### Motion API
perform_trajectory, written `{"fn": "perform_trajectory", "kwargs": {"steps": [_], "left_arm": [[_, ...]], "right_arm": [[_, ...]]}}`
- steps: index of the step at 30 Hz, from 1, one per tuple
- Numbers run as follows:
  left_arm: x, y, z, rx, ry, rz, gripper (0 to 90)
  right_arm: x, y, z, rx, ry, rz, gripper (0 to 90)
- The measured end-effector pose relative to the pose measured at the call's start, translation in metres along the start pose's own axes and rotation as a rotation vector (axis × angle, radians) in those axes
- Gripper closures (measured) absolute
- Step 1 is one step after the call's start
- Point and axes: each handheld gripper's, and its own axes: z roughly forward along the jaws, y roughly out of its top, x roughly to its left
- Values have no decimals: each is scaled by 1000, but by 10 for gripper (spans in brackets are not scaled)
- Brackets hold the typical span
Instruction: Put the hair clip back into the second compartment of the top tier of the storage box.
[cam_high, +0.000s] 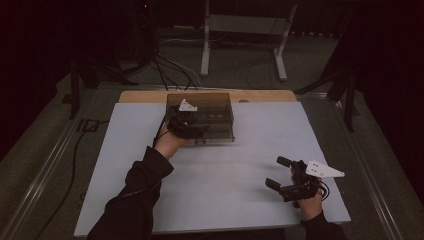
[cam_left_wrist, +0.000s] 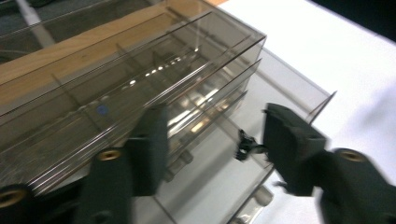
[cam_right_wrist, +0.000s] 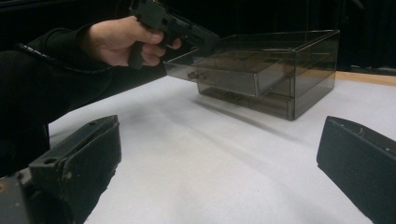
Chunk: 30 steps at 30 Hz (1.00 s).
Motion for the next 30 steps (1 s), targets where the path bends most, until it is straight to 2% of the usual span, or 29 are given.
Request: {"fn": "perform_trajectory", "kwargs": {"steps": [3, 4, 7, 10, 15, 16, 22, 24, 30], "left_arm": [[0, 1, 0, 1, 12, -15, 213], [1, 3, 0, 2, 35, -31, 213], [2, 5, -1, 2, 59, -54, 149], [4, 6, -2, -6, 39, -79, 55], [3, 7, -7, -28, 21, -67, 21], [3, 7, -8, -29, 29, -65, 5], [2, 8, -11, -43, 10, -53, 5], [2, 8, -12, -48, 19, -39, 5], [1, 9, -15, -70, -13, -4, 4]], "right_arm": [[0, 0, 0, 1, -2, 0, 0], [0, 0, 0, 1, -1, 0, 0], [0, 0, 0, 3, -2, -3, 0], [0, 0, 0, 3, -3, -1, 0], [0, 0, 0, 2, -4, -1, 0], [0, 0, 0, 2, -3, -1, 0], [0, 0, 0, 2, -2, -2, 0], [0, 0, 0, 2, -2, -2, 0], [0, 0, 0, 2, 1, -1, 0]]}}
